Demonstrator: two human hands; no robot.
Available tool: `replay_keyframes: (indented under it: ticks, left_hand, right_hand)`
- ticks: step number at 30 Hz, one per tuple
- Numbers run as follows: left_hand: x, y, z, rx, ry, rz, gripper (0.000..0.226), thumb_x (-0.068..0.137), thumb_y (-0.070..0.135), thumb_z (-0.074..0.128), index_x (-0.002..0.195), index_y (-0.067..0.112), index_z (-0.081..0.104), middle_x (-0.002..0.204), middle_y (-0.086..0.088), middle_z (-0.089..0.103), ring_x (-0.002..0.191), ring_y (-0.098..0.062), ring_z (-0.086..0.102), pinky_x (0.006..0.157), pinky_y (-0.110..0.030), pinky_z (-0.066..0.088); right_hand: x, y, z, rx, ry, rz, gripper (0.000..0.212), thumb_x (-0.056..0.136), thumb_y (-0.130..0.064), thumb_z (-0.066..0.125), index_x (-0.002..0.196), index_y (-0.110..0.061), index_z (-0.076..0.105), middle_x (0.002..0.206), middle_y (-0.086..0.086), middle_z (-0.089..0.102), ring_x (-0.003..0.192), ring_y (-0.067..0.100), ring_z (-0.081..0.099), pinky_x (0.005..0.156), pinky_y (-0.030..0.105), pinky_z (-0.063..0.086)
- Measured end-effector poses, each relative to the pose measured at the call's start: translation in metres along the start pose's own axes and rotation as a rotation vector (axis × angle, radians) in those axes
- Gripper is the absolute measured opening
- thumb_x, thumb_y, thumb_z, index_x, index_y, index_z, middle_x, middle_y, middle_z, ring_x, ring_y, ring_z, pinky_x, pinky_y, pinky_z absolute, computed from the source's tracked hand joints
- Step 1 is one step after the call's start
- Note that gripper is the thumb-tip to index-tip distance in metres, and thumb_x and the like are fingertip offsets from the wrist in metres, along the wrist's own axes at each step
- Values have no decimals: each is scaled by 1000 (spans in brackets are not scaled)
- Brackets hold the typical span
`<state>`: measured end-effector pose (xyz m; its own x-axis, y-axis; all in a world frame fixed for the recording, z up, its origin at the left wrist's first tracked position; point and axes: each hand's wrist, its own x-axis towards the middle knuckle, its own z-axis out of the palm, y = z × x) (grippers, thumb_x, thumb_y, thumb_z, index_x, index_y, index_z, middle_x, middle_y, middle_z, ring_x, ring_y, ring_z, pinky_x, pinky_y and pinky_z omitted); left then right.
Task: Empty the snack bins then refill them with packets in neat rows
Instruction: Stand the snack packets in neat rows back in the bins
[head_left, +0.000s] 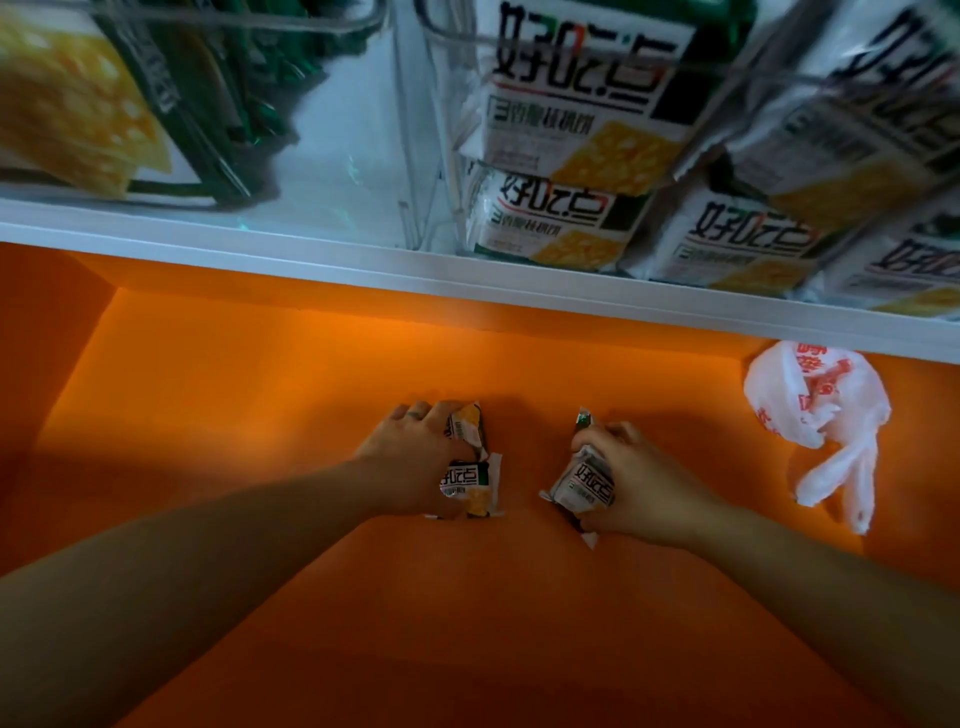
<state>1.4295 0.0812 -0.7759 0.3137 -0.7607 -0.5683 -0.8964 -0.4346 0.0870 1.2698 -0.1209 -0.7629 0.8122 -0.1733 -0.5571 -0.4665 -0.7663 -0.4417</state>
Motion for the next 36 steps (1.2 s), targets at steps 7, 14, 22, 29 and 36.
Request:
replay_keyframes:
  ticks: [7,14,22,29,36]
  left_hand:
    - [-45,49,-65,-102,87,46,68,78,66,59,140,43,40,159,-2,6,140,-28,22,111,-40,27]
    - [-127,119,-142,-195,260,73,69,76,61,67,138,39,45,159,7,1,139,-25,23,104,-33,35]
    - [-184,193,-224,-180,432,146,73,71,62,69,137,40,45,159,11,-9,145,-17,15,108,-38,34]
    - [-159,237,-288,-135,662,208,70,71,60,72,134,39,49,160,8,-4,145,-18,16,109,-35,31]
    - [-125,250,-319,-84,761,160,69,71,63,69,132,35,52,160,3,3,143,-22,19,111,-35,28]
  right_hand:
    - [-61,-14,-48,-57,54,-61,80,59,-40,84,125,-41,39,120,-8,39,105,12,48,84,25,44]
    - [-173,-26,-107,-62,136,-155,76,65,-40,83,122,-46,35,129,-8,38,112,10,45,91,20,42]
    - [-297,-17,-202,-88,428,-214,71,65,-35,85,118,-44,38,121,-15,46,104,4,48,76,10,39]
    - [-294,35,-279,-49,882,-76,85,64,-27,85,137,-20,42,125,6,51,112,19,47,85,20,32]
    - [-245,76,-306,-212,662,229,89,79,-39,70,150,-33,17,144,15,37,123,32,47,97,36,44]
